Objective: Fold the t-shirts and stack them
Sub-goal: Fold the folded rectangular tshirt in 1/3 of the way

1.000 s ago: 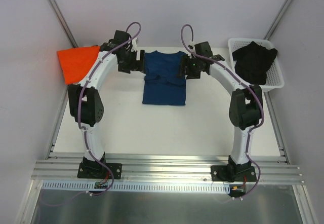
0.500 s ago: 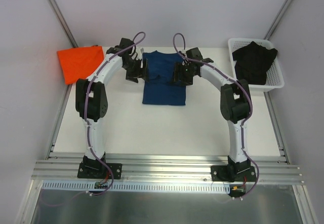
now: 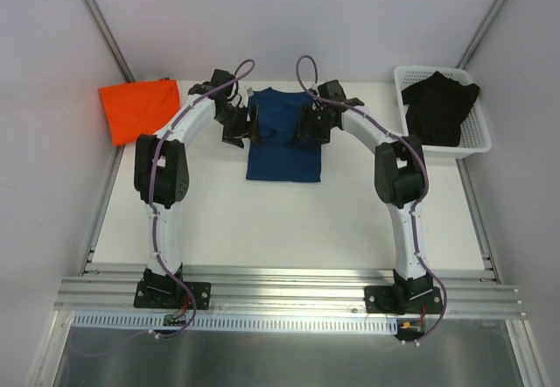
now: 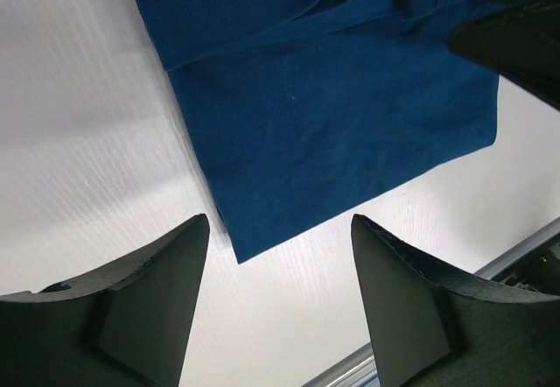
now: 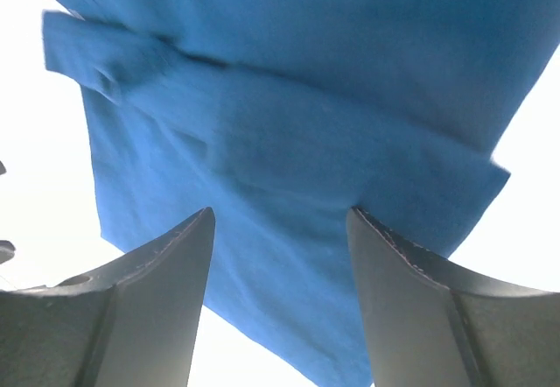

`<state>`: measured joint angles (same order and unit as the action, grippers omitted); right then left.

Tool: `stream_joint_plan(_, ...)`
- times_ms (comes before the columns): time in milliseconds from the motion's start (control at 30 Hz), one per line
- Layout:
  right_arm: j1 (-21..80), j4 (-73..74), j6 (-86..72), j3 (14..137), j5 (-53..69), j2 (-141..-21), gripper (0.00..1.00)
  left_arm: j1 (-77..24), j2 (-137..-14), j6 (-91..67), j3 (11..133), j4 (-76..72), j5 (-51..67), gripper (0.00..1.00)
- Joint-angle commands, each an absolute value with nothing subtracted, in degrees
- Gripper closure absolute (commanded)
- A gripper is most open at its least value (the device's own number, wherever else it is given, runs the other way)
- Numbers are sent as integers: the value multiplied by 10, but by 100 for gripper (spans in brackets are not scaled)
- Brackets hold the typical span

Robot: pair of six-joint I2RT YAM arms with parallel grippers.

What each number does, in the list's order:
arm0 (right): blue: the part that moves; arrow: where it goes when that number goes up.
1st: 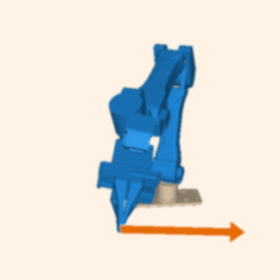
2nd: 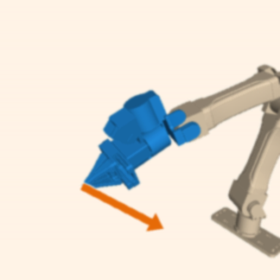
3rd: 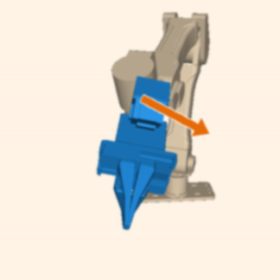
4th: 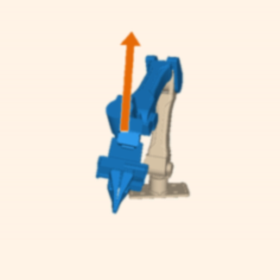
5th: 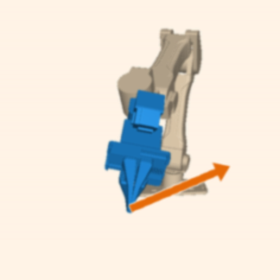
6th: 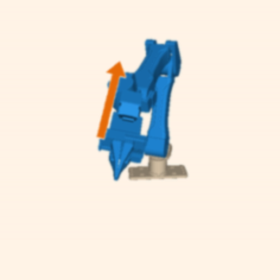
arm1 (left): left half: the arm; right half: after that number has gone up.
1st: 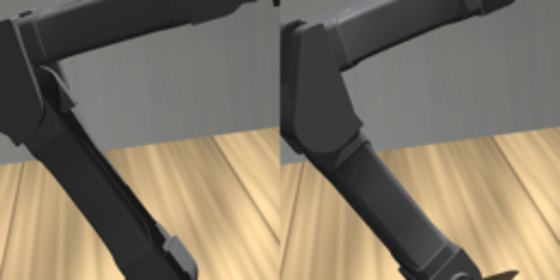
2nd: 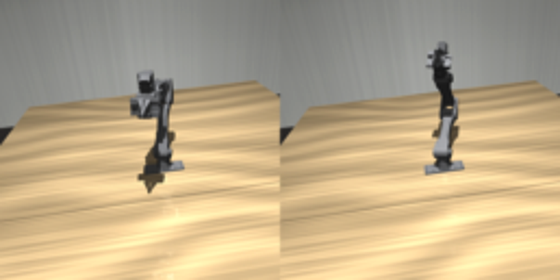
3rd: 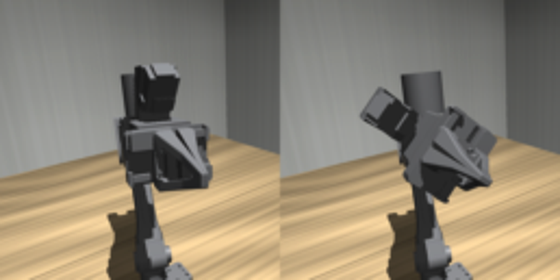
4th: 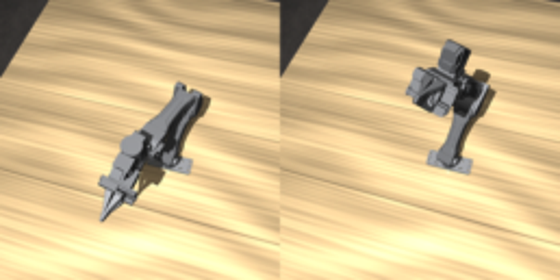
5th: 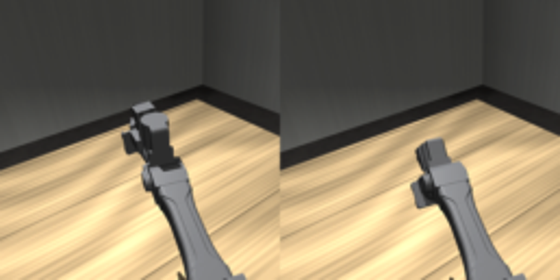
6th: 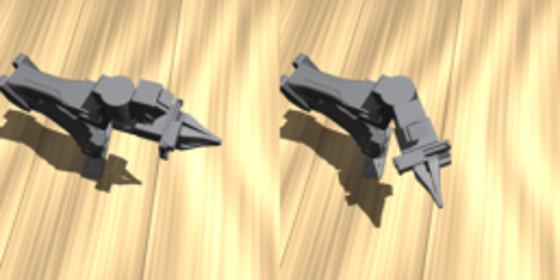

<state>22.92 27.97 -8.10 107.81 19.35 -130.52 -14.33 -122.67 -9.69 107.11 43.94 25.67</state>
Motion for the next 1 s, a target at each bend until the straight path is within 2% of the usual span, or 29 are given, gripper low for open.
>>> stream_joint_plan(0, 229, 273, -70, 1139, 172, -1311, 35, -151, -1217, -105, 1071, 446, 275, 33)
stream_joint_plan(200, 209, 264, -48, 1243, 133, -1358, 35, -162, -1215, -97, 1059, 446, 259, 29)
stream_joint_plan(300, 204, 260, -41, 1249, 127, -1360, 35, -164, -1231, -91, 1068, 446, 258, 28)
stream_joint_plan(633, 192, 268, -52, 1190, 172, -1292, 35, -170, -1272, -96, 1130, 447, 253, 28)
stream_joint_plan(800, 194, 265, -77, 1074, 192, -1229, 35, -170, -1268, -103, 1130, 447, 262, 28)
stream_joint_plan(967, 201, 273, -89, 1021, 202, -1192, 34, -164, -1270, -105, 1137, 447, 265, 28)
